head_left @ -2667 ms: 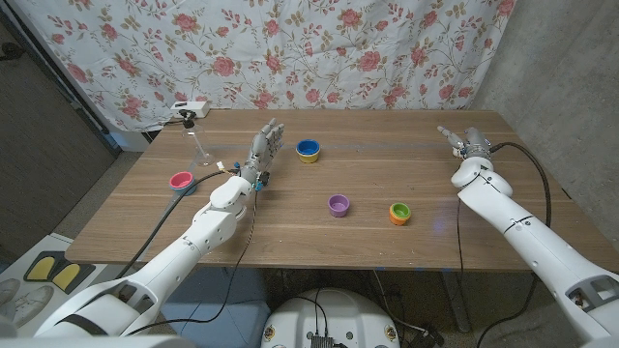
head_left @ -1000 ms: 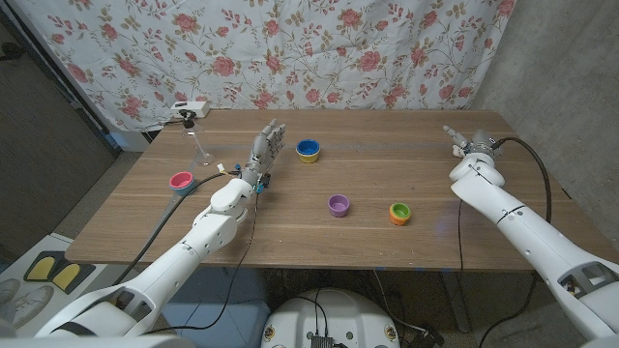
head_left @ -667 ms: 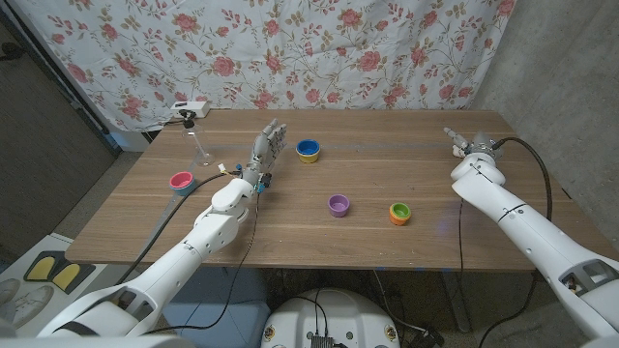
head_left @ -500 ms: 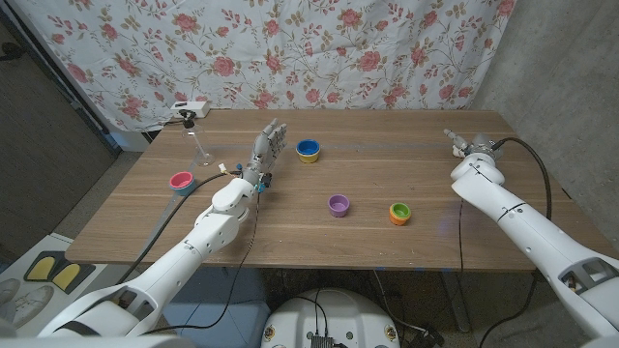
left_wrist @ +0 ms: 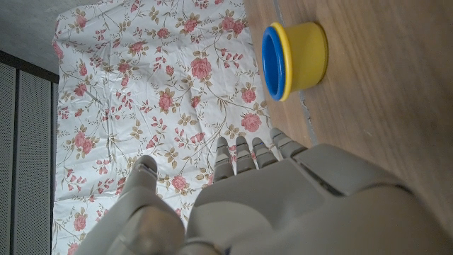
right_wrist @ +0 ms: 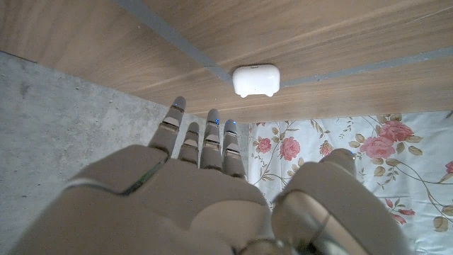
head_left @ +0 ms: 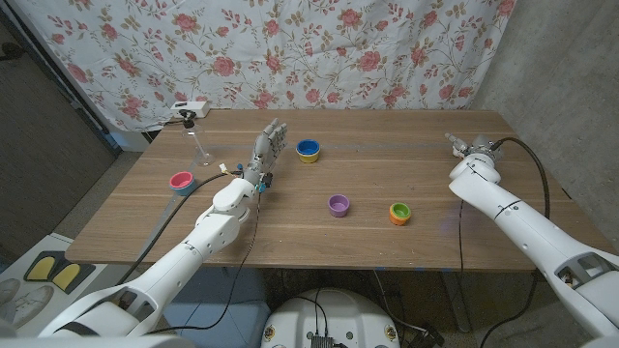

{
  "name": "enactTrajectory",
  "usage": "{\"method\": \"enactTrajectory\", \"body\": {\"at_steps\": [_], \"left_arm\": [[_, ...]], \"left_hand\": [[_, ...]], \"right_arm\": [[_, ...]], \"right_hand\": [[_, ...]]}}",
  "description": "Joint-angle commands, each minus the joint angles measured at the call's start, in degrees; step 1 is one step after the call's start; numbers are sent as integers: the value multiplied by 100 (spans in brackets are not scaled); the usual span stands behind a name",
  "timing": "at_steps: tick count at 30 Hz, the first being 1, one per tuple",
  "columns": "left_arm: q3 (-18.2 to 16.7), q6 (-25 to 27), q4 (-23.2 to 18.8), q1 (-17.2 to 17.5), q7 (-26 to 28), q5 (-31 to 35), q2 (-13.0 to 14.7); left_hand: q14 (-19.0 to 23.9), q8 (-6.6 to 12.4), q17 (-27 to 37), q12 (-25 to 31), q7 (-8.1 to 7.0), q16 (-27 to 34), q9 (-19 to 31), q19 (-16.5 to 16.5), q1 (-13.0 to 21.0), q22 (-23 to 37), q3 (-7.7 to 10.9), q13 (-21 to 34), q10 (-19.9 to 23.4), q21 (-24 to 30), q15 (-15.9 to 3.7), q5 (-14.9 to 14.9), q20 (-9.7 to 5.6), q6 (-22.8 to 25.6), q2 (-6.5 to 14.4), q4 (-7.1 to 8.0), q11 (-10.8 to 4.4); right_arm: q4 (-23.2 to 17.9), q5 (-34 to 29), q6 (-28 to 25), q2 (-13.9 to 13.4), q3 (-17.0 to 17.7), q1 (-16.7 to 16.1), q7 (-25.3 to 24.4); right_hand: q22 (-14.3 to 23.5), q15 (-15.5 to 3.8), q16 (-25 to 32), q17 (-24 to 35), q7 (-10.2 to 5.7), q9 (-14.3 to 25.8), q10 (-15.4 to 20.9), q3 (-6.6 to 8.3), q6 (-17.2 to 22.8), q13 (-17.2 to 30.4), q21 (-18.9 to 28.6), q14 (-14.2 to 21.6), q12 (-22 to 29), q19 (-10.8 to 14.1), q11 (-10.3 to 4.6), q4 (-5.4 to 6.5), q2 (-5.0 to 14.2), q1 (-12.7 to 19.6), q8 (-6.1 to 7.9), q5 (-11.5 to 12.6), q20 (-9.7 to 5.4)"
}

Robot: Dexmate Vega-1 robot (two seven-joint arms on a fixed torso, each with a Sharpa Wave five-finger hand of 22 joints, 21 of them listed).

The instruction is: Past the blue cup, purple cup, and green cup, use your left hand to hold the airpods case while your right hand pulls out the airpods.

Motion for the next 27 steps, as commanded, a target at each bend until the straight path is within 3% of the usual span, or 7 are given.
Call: {"method": "enactTrajectory", "body": {"at_steps": [1, 7, 14, 19, 27], "left_arm": [[4, 21, -54, 63, 15, -4, 11], [-8, 25, -62, 85, 4, -28, 22], [-20, 21, -61, 100, -4, -40, 37], [-26, -16, -56, 107, -15, -40, 36], [-16, -40, 37, 70, -69, -76, -9]], "left_hand": [[51, -4, 17, 12, 24, 39, 19, 55, -20, 13, 34, 28, 37, 1, 11, 29, 1, -26, 8, -10, 4], [50, 0, 17, 11, 32, 37, 19, 54, -20, 13, 35, 29, 37, -1, 10, 28, 0, -24, 8, -10, 10], [47, 4, 17, 12, 37, 36, 19, 50, -20, 13, 35, 29, 40, -3, 12, 28, 0, -20, 9, -10, 18], [49, 8, 17, 11, 44, 37, 19, 45, -20, 13, 36, 29, 42, -6, 14, 28, 3, -15, 9, -10, 22], [49, 11, 17, 13, 46, 36, 19, 44, -18, 13, 41, 29, 49, -7, 19, 30, 17, -13, 18, -9, 9]], "right_arm": [[126, -145, -165, 65, -156, 98, 14], [207, -212, -204, 130, -220, 158, -27], [353, -267, -221, 208, -326, 269, 8], [479, -309, -315, 265, -427, 390, 90], [632, -320, -367, 358, -430, 487, 86]], "right_hand": [[10, 19, 46, 19, 319, 40, -16, 58, -73, 53, 46, -7, 43, -9, 2, -65, 43, 184, 9, 30, -3], [10, 35, 61, 24, 327, 59, -50, 122, -216, 111, 63, -20, 56, -14, 7, -132, 105, 321, -16, 9, -4], [7, 118, 75, 28, 352, 84, -112, 164, -400, 202, 89, -39, 72, 20, 117, -207, 123, 441, -38, -33, -5], [7, 124, 82, 31, 357, 100, -62, 175, -428, 262, 88, -48, 122, 10, 48, -242, 118, 488, -20, -55, 2], [7, 138, 87, 36, 354, 121, -99, 256, -452, 332, 73, -71, 142, -49, 58, -281, 231, 592, 2, -87, 6]]}}
